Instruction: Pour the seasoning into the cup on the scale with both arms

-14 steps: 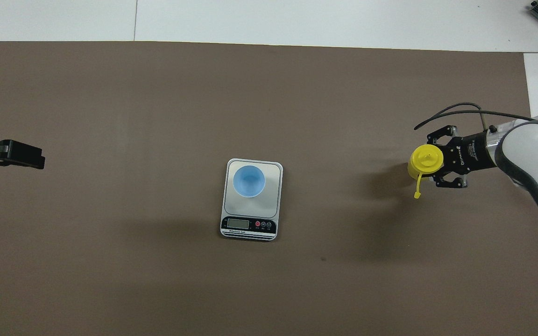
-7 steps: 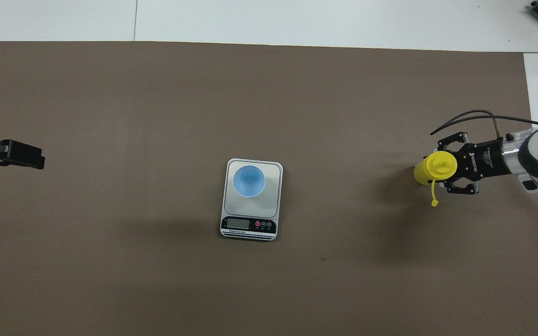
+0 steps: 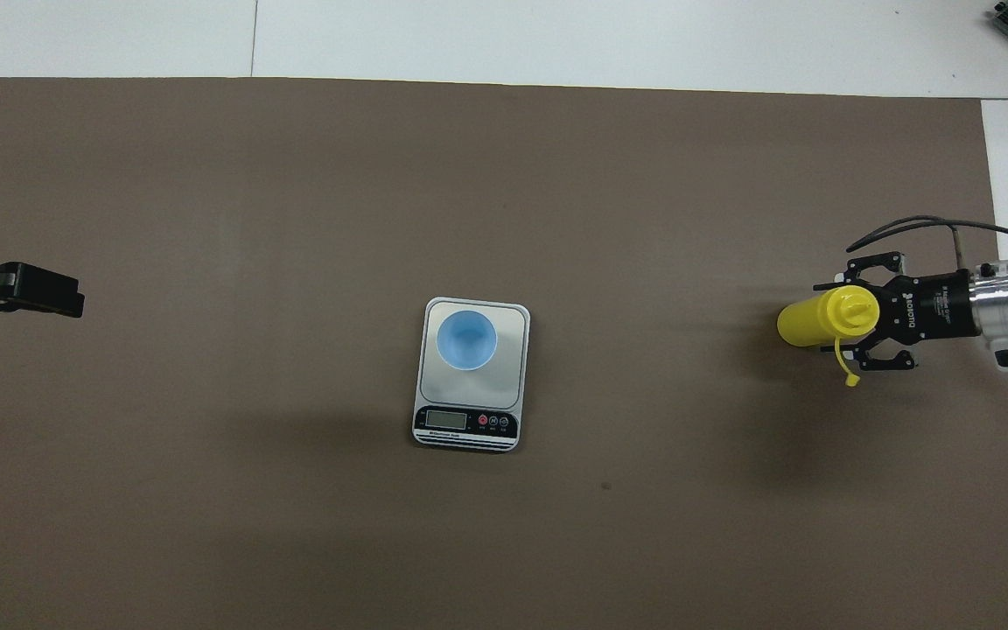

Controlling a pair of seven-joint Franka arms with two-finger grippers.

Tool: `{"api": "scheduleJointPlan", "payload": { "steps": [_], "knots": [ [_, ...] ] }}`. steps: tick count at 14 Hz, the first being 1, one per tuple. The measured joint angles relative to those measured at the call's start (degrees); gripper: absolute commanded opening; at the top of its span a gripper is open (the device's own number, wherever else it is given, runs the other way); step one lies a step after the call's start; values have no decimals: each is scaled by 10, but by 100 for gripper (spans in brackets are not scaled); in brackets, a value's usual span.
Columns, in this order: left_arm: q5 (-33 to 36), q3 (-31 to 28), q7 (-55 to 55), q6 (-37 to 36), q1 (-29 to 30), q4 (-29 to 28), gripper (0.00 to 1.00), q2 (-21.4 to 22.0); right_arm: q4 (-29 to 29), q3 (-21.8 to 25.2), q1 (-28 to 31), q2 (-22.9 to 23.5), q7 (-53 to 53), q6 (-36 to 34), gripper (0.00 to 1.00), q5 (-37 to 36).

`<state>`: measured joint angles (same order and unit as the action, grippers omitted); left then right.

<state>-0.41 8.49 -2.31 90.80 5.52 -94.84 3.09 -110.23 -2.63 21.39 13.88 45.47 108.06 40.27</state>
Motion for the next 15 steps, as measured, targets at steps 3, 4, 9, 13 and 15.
{"api": "scheduleJointPlan", "payload": {
  "steps": [3,4,9,13,15],
  "knots": [
    [0,0,0,0,0,0,100,0,4,-2,-2,-37,0,12,100,-48],
    [0,0,0,0,0,0,100,0,4,-3,-4,-50,0,12,100,-63],
    [0,0,0,0,0,0,100,0,6,-5,-78,-113,-2,12,100,-193],
    [0,0,0,0,0,0,100,0,6,-11,-177,-152,-36,12,100,-324],
    [0,0,0,0,0,0,100,0,7,-13,-205,-160,-115,12,100,-355]
  ]
}}
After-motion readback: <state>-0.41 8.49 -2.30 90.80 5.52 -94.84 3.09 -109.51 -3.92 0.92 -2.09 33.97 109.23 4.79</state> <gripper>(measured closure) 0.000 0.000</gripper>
